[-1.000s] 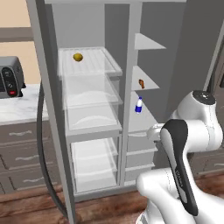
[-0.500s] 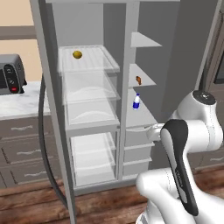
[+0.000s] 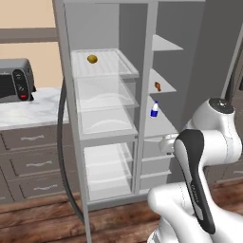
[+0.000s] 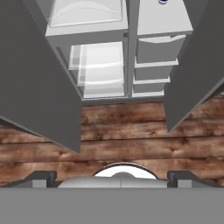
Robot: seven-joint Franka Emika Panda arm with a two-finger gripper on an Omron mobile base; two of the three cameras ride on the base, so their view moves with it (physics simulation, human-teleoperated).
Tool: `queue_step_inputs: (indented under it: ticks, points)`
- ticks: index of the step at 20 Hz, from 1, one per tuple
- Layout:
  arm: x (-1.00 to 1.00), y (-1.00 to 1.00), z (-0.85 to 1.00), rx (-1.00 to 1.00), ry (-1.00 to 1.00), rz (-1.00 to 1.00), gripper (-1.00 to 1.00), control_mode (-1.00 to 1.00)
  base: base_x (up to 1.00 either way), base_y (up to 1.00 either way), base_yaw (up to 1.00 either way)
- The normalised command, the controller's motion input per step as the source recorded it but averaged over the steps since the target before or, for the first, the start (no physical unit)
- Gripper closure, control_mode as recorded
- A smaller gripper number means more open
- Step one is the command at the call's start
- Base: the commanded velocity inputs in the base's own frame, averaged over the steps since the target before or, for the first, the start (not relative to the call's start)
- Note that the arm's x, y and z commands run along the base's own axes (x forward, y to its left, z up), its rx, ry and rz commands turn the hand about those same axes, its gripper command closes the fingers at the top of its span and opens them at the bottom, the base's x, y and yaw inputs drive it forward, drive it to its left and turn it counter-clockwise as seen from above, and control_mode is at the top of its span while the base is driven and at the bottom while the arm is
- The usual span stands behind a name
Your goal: There's a chicken drumstick in the fridge that needs to be moved to the freezer for freezing. Pick up the chicken drumstick from the fridge, place it on any shelf in the freezer, and close the fridge and freezer doors when done.
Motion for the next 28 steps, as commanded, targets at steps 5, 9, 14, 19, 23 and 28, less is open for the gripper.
queue_step_inputs:
  ticks: [5, 9, 14, 19, 23, 28]
  points:
    - [0.0, 0.0, 0.0, 0.0, 0.0, 0.0, -1.0, 1.0, 0.0, 0.06, 0.0]
    - [0.0, 0.0, 0.0, 0.0, 0.0, 0.0, -1.0, 1.0, 0.0, 0.0, 0.0]
    - [0.0, 0.0, 0.0, 0.0, 0.0, 0.0, -1.0, 1.0, 0.0, 0.0, 0.0]
    - [0.0, 0.0, 0.0, 0.0, 0.0, 0.0, -1.0, -1.0, 0.0, 0.0, 0.0]
    - [-0.1, -0.26, 0.0, 0.01, -0.07, 0.02, -1.0, -1.0, 0.0, 0.0, 0.0]
    - [-0.11, -0.79, 0.08, 0.02, -0.14, 0.03, -1.0, -1.0, 0.0, 0.0, 0.0]
